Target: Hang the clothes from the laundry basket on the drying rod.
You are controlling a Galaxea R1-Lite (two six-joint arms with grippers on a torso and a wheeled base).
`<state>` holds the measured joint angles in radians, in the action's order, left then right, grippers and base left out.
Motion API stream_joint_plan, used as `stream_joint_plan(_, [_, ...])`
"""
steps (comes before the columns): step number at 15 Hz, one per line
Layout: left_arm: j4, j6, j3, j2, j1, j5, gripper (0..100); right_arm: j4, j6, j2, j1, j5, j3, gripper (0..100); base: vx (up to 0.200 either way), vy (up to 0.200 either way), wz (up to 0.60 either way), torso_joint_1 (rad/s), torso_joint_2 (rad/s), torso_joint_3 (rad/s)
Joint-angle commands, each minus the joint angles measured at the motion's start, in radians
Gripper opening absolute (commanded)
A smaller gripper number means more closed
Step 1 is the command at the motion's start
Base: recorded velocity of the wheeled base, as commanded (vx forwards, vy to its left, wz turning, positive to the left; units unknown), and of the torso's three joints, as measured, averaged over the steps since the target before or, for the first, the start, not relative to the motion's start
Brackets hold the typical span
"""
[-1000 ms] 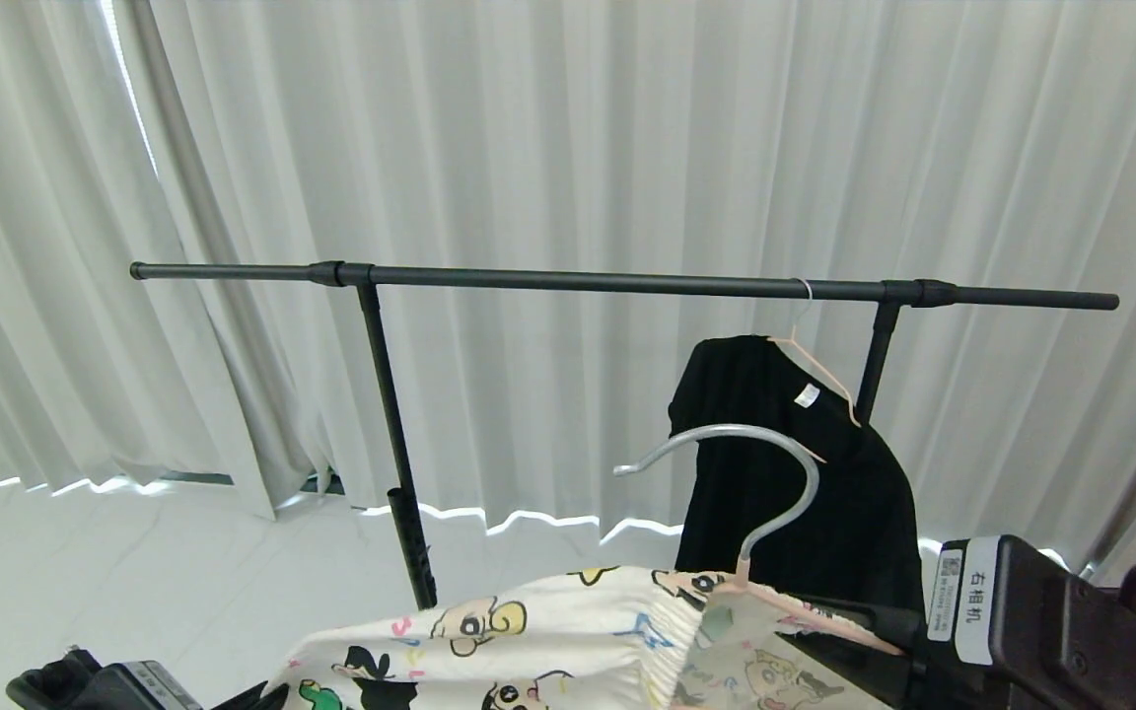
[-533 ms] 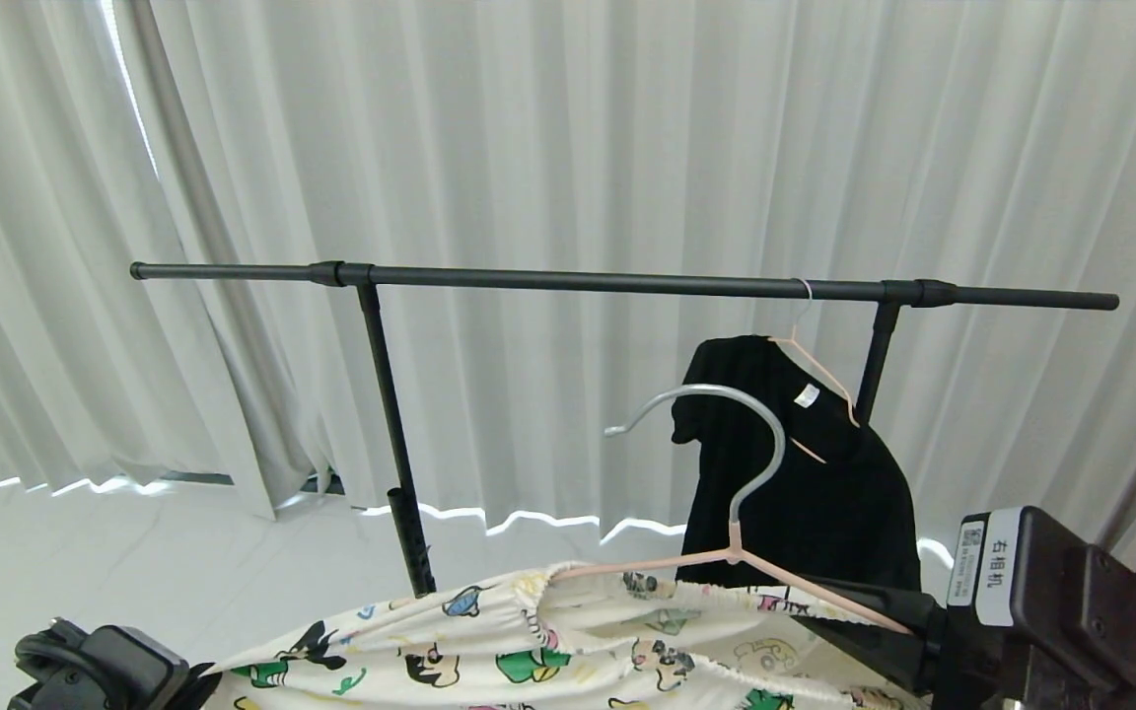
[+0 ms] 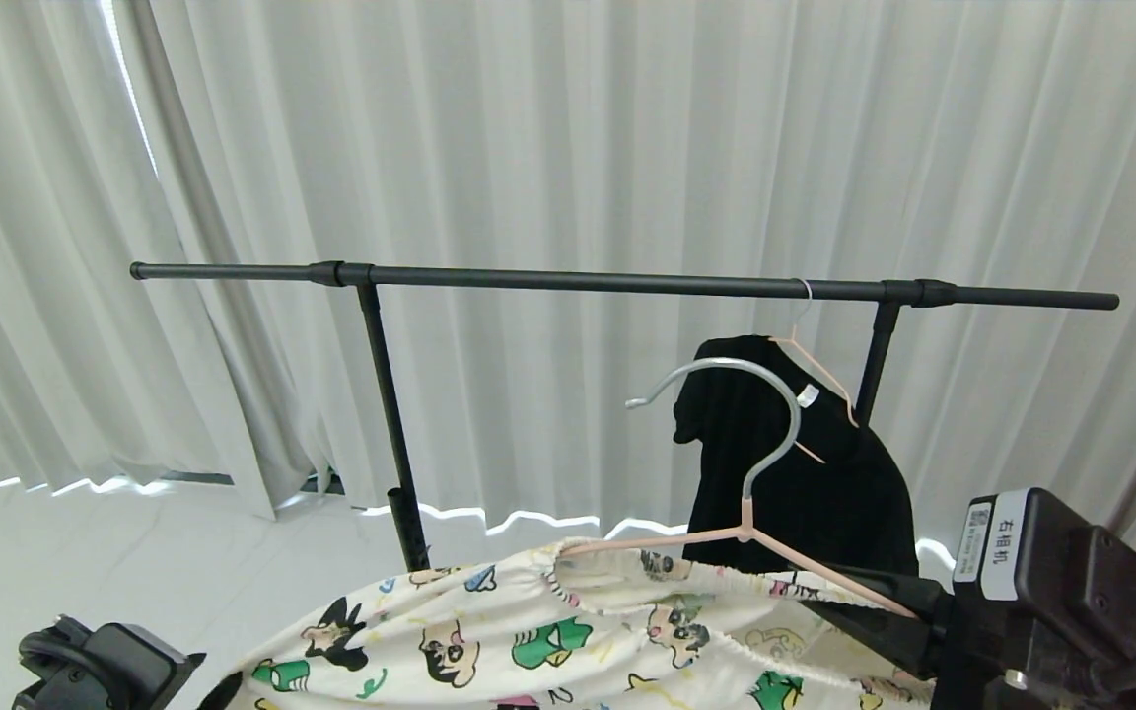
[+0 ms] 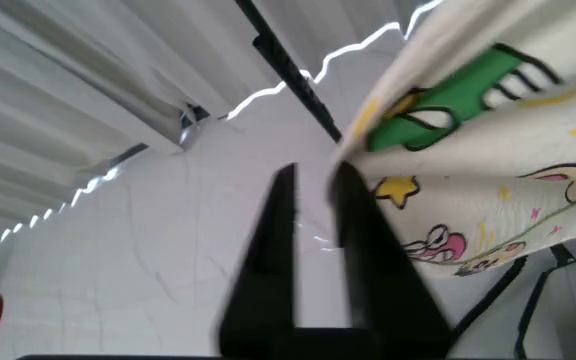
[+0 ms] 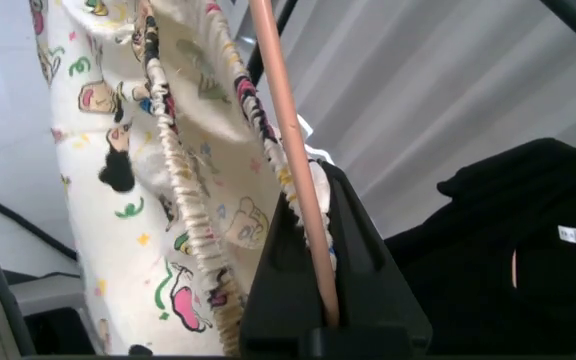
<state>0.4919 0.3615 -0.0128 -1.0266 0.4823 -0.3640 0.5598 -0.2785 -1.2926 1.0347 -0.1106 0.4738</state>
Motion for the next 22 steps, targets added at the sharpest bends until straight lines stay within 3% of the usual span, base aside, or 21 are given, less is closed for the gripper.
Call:
stream_joint_plan(1, [0.002,-0.006,-0.023,0.026,0.018,0.025,100,0.000,-0.001,-0.001,-0.016,0.000,-0.001,0,0.000,0.000,0.00,0.000,0.00,0.000])
stream_joint_plan(3, [0.002,-0.006,-0.044,0.037,0.021,0.076,100,-0.001,0.001,0.001,-0.054,0.002,-0.006,0,0.000,0.000,0.00,0.000,0.00,0.000])
stream_joint_plan(8, [0.004,-0.022,-0.065,0.046,0.024,0.082,100,-0.004,0.013,0.019,-0.191,-0.006,-0.041,0,0.000,0.000,0.00,0.000,0.00,0.000])
stream_joint_plan(9, [0.002,-0.022,-0.111,0.036,0.024,0.082,100,-0.012,0.012,0.024,-0.234,-0.034,-0.070,0,0.000,0.000,0.00,0.000,0.00,0.000])
stream_joint_plan(11, [0.002,-0.016,-0.141,0.011,0.024,0.082,100,-0.057,0.013,0.021,-0.237,-0.115,-0.078,0,0.000,0.000,0.00,0.000,0.00,0.000])
stream_joint_plan(14, [0.002,-0.012,-0.151,-0.010,0.033,0.080,100,-0.118,0.013,0.018,-0.239,-0.176,-0.077,0,0.000,0.000,0.00,0.000,0.00,0.000])
stream_joint_plan(22, [0.002,-0.010,-0.154,-0.026,0.042,0.080,100,-0.130,0.013,0.009,-0.262,-0.178,-0.078,0,0.000,0.175,0.00,0.003,0.00,0.001])
